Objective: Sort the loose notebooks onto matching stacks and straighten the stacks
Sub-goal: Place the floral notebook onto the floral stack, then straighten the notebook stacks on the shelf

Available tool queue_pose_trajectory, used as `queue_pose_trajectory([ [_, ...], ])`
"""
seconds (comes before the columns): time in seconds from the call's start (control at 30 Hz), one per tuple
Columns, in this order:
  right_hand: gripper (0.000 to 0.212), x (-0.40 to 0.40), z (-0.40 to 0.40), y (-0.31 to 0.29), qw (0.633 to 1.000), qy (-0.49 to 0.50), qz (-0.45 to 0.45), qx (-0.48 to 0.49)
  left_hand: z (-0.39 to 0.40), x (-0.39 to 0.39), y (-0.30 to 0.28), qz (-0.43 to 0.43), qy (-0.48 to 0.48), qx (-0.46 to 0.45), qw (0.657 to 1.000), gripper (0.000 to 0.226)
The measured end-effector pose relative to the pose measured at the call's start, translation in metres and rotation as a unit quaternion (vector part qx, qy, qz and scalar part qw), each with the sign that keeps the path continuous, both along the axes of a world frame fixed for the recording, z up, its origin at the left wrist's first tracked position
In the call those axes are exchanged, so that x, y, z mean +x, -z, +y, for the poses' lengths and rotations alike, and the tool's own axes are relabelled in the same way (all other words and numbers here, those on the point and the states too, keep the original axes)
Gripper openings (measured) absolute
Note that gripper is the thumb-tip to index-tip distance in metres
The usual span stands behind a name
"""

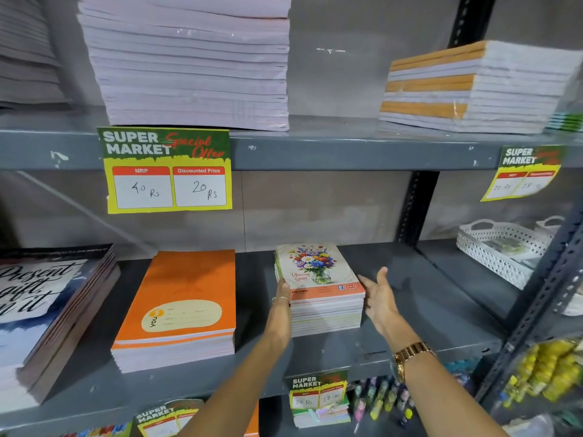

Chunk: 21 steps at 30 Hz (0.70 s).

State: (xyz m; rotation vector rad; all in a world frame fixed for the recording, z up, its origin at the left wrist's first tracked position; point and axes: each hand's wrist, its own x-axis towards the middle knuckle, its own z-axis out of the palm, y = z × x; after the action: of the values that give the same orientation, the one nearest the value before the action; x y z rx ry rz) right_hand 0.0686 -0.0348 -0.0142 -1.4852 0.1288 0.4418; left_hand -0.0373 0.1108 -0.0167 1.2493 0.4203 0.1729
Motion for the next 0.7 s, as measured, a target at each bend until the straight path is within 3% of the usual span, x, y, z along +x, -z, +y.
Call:
queue_pose_trajectory([
  [0.23, 0.071, -0.002, 0.009, 0.014, 0.998, -0.015, -0.054, 0.034, -0.002, 0.007, 0.016, -0.004, 0.006, 0.002, 1.000, 0.053],
  [0.53, 0.070, 0.002, 0.011, 0.028, 0.997, -0.007, -0.064, 0.048, -0.007, 0.011, 0.020, -0.053, -0.005, 0.070, 0.996, 0.043],
  [0.63, 0.073, 0.002, 0.013, 0.027, 0.997, -0.002, -0.071, 0.015, -0.009, 0.009, 0.015, -0.044, -0.011, 0.086, 0.995, 0.045],
  [0.7, 0.073, 0.000, 0.011, 0.026, 0.991, 0.004, -0.110, -0.073, -0.011, 0.007, 0.014, -0.033, -0.010, 0.161, 0.986, 0.051],
])
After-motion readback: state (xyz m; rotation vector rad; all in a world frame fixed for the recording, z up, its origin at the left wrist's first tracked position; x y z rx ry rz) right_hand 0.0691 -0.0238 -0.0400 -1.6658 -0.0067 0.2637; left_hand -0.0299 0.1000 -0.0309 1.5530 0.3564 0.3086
